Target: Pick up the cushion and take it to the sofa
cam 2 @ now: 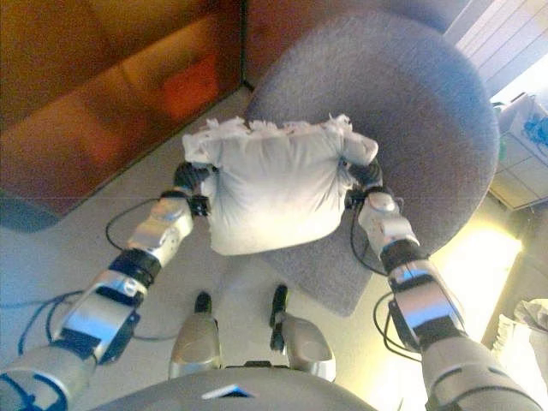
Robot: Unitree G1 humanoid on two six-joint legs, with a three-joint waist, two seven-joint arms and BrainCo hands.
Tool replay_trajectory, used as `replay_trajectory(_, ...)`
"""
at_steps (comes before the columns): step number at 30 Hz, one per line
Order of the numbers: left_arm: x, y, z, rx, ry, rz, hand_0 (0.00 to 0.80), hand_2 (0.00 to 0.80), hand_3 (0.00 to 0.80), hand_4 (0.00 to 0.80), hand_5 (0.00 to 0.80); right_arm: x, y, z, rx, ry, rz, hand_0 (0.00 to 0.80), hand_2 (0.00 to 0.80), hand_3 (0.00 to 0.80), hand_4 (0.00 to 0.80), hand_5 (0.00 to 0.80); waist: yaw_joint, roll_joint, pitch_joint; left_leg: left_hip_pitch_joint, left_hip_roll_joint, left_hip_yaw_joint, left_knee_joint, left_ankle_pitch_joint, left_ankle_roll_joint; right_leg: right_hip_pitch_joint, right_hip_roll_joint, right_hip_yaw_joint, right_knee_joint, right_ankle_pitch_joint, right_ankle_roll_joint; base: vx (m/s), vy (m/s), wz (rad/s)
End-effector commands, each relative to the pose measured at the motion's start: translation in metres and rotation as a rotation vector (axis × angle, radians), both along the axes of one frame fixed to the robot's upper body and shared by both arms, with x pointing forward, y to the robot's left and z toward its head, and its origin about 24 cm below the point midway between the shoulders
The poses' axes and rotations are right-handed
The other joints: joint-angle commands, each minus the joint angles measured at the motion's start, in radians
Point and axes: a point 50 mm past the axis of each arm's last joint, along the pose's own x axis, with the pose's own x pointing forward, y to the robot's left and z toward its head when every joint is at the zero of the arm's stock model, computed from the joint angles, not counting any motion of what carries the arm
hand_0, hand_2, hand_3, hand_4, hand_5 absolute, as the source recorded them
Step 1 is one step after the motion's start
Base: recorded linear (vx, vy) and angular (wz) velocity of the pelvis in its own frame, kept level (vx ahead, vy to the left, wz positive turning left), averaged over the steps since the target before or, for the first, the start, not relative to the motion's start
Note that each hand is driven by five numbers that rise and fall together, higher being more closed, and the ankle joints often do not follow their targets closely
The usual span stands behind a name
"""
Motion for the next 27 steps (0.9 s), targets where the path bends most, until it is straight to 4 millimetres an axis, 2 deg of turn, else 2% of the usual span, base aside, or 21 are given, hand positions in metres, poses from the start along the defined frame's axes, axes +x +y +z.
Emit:
replay_trajectory(1,0.022,-0.044,0.07,-0.099,-0.256,-0.125,0.8,0.8,0.8,0.8,0.8,0.025,0.002,0.082,0.046,-0.312,0.011,0.8,0.8,0.8,0.8,0.8,0.031,0.016,0.028,-0.031,-0.016,-0.034,-0.027,0.046,-0.004,0.032,-0.062,0.007,0.113,-0.108,0.106,-0.048,-0.007,0.2)
replay_trajectory(3,0.026,-0.051,0.081,-0.099,-0.281,-0.137,0.8,0.8,0.8,0.8,0.8,0.031,0.0,0.096,0.045,-0.334,-0.013,0.8,0.8,0.8,0.8,0.8,0.034,0.016,0.045,-0.057,-0.022,-0.047,-0.036,0.057,-0.007,-0.002,-0.06,0.004,0.126,-0.105,0.109,-0.029,-0.02,0.16)
replay_trajectory(8,0.028,-0.055,0.097,-0.114,-0.329,-0.161,0.8,0.8,0.8,0.8,0.8,0.036,-0.008,0.122,0.035,-0.394,-0.043,0.8,0.8,0.8,0.8,0.8,0.038,0.024,0.067,-0.082,-0.031,-0.057,-0.062,0.072,-0.01,-0.035,-0.057,0.0,0.125,-0.098,0.115,-0.012,-0.001,0.15)
replay_trajectory(15,0.025,-0.067,0.11,-0.142,-0.366,-0.225,0.8,0.8,0.8,0.8,0.8,0.035,-0.021,0.149,-0.012,-0.457,-0.11,0.8,0.8,0.8,0.8,0.8,0.029,0.03,0.079,-0.081,-0.033,-0.042,-0.105,0.084,-0.004,-0.053,-0.056,0.009,0.12,-0.096,0.123,0.013,0.007,0.07)
replay_trajectory(22,0.022,-0.079,0.112,-0.121,-0.36,-0.281,0.8,0.8,0.8,0.8,0.8,0.029,-0.045,0.15,0.035,-0.467,-0.184,0.8,0.8,0.8,0.8,0.8,0.011,0.008,0.082,-0.074,-0.019,-0.015,-0.116,0.078,0.004,-0.059,-0.048,0.016,0.132,-0.102,0.129,0.014,-0.059,0.05)
replay_trajectory(27,0.02,-0.083,0.112,-0.085,-0.363,-0.3,0.8,0.8,0.8,0.8,0.8,0.025,-0.049,0.147,0.043,-0.473,-0.198,0.8,0.8,0.8,0.8,0.8,-0.006,-0.001,0.084,-0.058,-0.017,0.006,-0.113,0.072,0.011,-0.057,-0.046,0.018,0.141,-0.102,0.126,-0.018,-0.077,0.04)
